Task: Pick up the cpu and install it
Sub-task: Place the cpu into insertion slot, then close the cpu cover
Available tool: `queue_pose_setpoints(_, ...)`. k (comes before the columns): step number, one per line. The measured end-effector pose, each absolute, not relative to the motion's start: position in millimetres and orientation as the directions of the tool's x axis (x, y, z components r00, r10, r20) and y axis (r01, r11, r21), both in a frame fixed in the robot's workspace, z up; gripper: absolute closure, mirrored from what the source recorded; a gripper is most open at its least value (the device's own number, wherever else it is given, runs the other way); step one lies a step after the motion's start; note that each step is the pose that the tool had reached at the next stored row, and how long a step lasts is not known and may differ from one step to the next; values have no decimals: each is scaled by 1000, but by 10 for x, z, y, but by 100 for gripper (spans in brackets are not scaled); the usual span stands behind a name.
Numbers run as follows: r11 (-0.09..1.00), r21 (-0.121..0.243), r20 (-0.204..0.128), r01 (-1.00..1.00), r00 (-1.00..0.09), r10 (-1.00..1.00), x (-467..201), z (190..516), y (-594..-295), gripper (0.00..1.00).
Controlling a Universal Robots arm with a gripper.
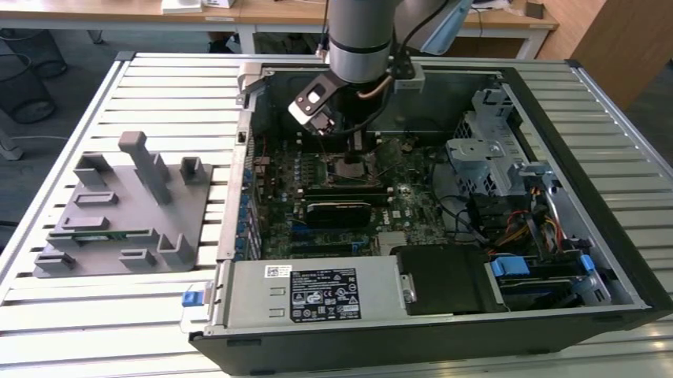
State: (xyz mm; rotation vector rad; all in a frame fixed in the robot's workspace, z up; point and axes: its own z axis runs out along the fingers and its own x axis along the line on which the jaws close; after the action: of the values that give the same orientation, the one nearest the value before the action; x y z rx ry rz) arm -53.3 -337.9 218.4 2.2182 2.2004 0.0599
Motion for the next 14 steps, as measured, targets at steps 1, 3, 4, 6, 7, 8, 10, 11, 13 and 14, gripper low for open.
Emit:
queue_pose_setpoints(1, -8, 39, 16, 999, 8, 1000, -533, 2194, -3378, 88)
queue_pose_setpoints(3, -8, 38, 16, 999, 8, 1000, -533, 2211, -3378, 89)
queue_pose_setpoints(4, -8, 38, 16, 999, 8, 1000, -533, 2223, -3378, 89)
queue_pose_setpoints(6, -8, 38, 16, 999, 8, 1000, -533, 2231, -3378, 89)
queue_pose_setpoints(7, -8, 38, 16, 999, 8, 1000, -533, 2236, -3378, 89)
queue_pose_setpoints(8, -8, 38, 16, 999, 8, 1000, -533, 2243, -3378, 89)
queue_pose_setpoints(10, -8, 38, 16, 999, 8, 1000, -533, 2257, -3377, 89)
queue_pose_setpoints(11, -8, 38, 16, 999, 8, 1000, -533, 2264, -3377, 89)
queue_pose_setpoints(13, -8, 38, 16, 999, 8, 1000, -533, 2281, -3377, 89)
queue_pose_setpoints(14, -8, 38, 16, 999, 8, 1000, -533, 2291, -3377, 89)
